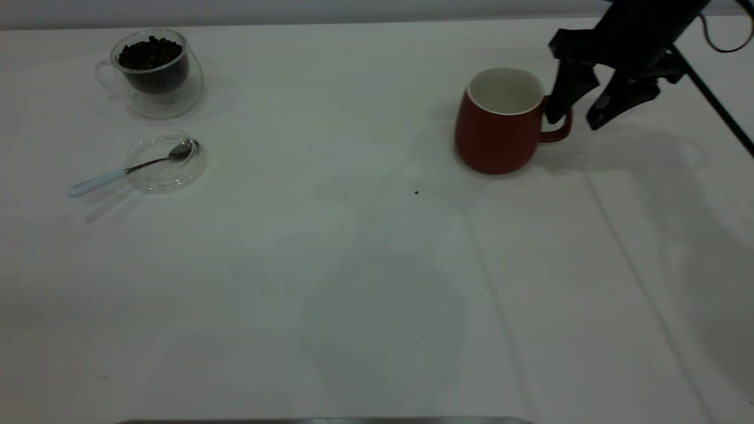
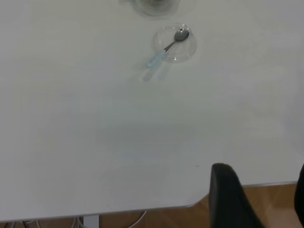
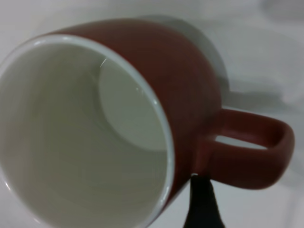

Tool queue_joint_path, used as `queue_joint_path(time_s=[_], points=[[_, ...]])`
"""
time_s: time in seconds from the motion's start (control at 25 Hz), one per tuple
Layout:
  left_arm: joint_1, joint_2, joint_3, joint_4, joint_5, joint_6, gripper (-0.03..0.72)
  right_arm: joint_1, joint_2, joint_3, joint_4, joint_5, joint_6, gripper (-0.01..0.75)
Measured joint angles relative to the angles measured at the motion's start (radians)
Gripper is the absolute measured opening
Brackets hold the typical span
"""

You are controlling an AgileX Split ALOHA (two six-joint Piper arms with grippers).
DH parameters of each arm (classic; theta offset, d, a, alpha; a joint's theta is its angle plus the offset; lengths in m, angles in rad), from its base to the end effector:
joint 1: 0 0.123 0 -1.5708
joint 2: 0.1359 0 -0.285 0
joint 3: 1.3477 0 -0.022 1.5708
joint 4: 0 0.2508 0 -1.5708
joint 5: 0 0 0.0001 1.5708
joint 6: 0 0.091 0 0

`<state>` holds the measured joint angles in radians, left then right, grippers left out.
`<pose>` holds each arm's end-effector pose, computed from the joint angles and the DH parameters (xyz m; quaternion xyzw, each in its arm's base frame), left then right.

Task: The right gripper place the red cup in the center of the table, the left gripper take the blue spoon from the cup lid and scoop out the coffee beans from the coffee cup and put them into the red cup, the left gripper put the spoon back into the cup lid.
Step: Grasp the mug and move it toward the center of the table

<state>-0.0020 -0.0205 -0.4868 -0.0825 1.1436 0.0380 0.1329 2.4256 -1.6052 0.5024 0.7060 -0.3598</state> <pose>-0.0103 -0.0068 0.2672 0.0209 0.8713 -0.0323 0.4892 0.4484 0.0887 0.0429 -0.0629 0.9808 0.1650 0.0829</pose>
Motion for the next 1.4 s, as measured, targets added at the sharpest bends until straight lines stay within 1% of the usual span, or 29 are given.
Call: queue_joint_path(time_s=[0.16,0.48,0.8,1.0,1.16,1.4], points=[[0.0,0.0,0.0,0.0,0.0,0.0,0.4,0.044,0.001,0.0,0.017,-0.018,-0.006,0.573],[0.0,0.0,0.0,0.0,0.0,0.0,0.4,0.158,0.002,0.0,0.053,-0.06,-0.028,0.573],[0.0,0.0,0.0,0.0,0.0,0.0,0.4,0.253,0.002,-0.022,0.064,-0.066,-0.039,0.573],[0.0,0.0,0.0,0.0,0.0,0.0,0.4,0.297,0.003,-0.065,0.07,-0.025,-0.062,0.573],[0.0,0.0,0.0,0.0,0.0,0.0,0.4,0.323,0.003,-0.102,0.116,-0.02,-0.077,0.573],[0.0,0.0,0.0,0.0,0.0,0.0,0.4,0.344,0.003,-0.107,0.171,-0.026,-0.122,0.573]])
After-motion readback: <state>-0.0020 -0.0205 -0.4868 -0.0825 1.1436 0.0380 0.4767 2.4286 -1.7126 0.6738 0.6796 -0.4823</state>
